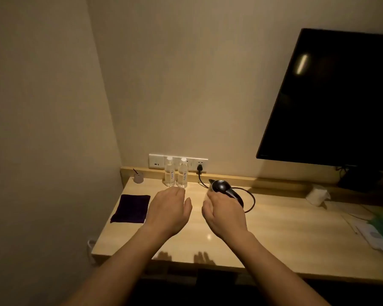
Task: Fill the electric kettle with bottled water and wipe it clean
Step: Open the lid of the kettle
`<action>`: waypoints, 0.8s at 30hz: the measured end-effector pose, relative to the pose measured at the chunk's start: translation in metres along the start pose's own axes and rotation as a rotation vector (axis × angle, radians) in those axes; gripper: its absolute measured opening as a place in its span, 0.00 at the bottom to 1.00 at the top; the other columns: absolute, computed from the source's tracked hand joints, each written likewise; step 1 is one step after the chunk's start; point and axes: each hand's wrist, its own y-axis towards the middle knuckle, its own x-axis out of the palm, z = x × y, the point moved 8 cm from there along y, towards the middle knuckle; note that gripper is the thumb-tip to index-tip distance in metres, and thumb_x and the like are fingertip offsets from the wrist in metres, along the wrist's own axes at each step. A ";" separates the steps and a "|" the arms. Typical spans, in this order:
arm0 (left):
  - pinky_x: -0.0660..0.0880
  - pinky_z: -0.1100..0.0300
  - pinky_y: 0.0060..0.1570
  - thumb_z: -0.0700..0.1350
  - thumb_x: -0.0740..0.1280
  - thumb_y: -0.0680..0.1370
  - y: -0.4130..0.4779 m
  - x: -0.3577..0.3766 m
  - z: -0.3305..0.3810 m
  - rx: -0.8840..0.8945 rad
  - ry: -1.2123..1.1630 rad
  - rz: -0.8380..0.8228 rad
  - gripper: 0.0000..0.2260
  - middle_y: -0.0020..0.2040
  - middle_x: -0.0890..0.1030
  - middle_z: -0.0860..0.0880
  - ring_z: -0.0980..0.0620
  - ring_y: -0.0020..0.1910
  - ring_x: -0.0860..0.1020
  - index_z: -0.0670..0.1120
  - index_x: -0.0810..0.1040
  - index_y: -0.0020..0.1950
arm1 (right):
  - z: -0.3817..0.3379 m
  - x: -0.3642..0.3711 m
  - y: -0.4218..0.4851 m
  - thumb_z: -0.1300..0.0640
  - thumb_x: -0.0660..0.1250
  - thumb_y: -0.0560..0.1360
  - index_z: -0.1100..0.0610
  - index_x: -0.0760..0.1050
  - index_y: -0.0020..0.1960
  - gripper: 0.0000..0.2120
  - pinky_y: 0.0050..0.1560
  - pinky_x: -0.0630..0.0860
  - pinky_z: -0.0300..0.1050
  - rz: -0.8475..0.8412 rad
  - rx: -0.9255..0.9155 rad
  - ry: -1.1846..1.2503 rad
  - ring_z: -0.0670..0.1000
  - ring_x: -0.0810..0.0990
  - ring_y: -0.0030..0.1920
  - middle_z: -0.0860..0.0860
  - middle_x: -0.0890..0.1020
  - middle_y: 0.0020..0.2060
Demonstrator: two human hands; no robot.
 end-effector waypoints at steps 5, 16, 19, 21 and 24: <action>0.78 0.49 0.61 0.53 0.55 0.83 0.041 0.056 -0.026 0.021 -0.027 -0.084 0.21 0.58 0.85 0.46 0.46 0.58 0.82 0.43 0.82 0.63 | 0.016 0.048 0.036 0.42 0.44 0.78 0.51 0.80 0.57 0.28 0.52 0.78 0.49 -0.042 0.042 -0.011 0.50 0.82 0.50 0.48 0.85 0.51; 0.73 0.52 0.68 0.54 0.56 0.84 0.162 0.133 -0.051 0.164 -0.144 -0.218 0.22 0.67 0.82 0.46 0.47 0.66 0.78 0.45 0.77 0.71 | 0.072 0.102 0.133 0.46 0.59 0.82 0.52 0.80 0.63 0.17 0.54 0.80 0.48 -0.006 0.312 -0.036 0.51 0.83 0.54 0.49 0.86 0.55; 0.72 0.52 0.70 0.57 0.58 0.84 0.193 0.156 -0.045 0.206 -0.241 -0.309 0.24 0.73 0.78 0.48 0.48 0.71 0.76 0.47 0.72 0.76 | 0.094 0.109 0.147 0.45 0.58 0.82 0.52 0.78 0.65 0.18 0.54 0.80 0.47 -0.018 0.402 -0.018 0.51 0.81 0.56 0.49 0.85 0.56; 0.72 0.52 0.71 0.59 0.61 0.83 0.211 0.172 -0.039 0.226 -0.301 -0.372 0.26 0.75 0.76 0.49 0.49 0.73 0.74 0.48 0.70 0.78 | 0.108 0.114 0.152 0.46 0.60 0.82 0.53 0.77 0.68 0.19 0.56 0.80 0.48 -0.024 0.465 0.027 0.52 0.78 0.62 0.50 0.84 0.59; 0.72 0.51 0.73 0.60 0.67 0.80 0.235 0.192 -0.025 0.227 -0.409 -0.467 0.31 0.78 0.72 0.50 0.49 0.75 0.72 0.49 0.68 0.79 | 0.125 0.123 0.154 0.47 0.60 0.82 0.54 0.76 0.68 0.19 0.57 0.79 0.49 -0.038 0.534 0.048 0.52 0.75 0.64 0.50 0.82 0.61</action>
